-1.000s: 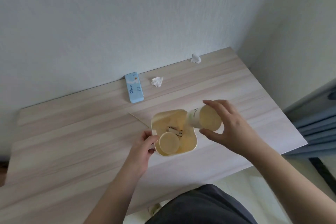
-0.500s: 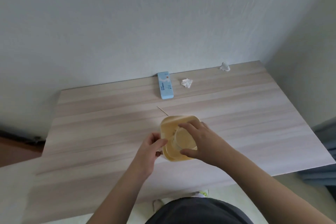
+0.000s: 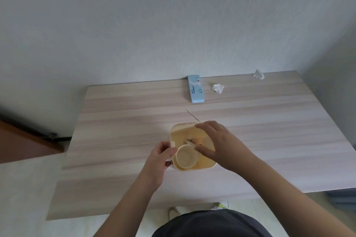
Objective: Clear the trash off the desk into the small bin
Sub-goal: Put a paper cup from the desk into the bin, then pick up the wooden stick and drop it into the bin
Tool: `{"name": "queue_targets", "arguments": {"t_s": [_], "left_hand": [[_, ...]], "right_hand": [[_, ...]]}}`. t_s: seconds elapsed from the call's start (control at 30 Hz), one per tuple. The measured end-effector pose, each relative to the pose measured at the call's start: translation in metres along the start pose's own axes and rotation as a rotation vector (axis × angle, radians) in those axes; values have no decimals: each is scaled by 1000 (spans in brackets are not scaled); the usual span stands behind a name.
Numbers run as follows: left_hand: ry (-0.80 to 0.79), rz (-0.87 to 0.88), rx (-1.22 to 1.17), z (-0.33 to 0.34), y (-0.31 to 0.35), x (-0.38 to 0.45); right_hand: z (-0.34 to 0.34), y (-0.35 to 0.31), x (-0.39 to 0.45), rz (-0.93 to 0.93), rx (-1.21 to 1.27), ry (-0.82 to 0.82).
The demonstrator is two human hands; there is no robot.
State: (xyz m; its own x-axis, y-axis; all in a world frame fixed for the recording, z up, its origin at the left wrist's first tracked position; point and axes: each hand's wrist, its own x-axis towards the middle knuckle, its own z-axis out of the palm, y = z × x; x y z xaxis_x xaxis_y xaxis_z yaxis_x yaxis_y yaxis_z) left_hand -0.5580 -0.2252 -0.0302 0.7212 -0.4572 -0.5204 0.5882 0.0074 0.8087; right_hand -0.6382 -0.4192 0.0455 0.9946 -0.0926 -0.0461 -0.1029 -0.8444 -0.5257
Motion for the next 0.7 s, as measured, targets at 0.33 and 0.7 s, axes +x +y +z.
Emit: {"name": "queue_targets", "arguments": {"t_s": [0.33,0.7], "left_hand": [[93,3,-20,-11,1,6],[188,10,-42,13,16,20]], "right_hand": [[8,76,37,267,32,167],[67,148,106,458,-151,-208]]}}
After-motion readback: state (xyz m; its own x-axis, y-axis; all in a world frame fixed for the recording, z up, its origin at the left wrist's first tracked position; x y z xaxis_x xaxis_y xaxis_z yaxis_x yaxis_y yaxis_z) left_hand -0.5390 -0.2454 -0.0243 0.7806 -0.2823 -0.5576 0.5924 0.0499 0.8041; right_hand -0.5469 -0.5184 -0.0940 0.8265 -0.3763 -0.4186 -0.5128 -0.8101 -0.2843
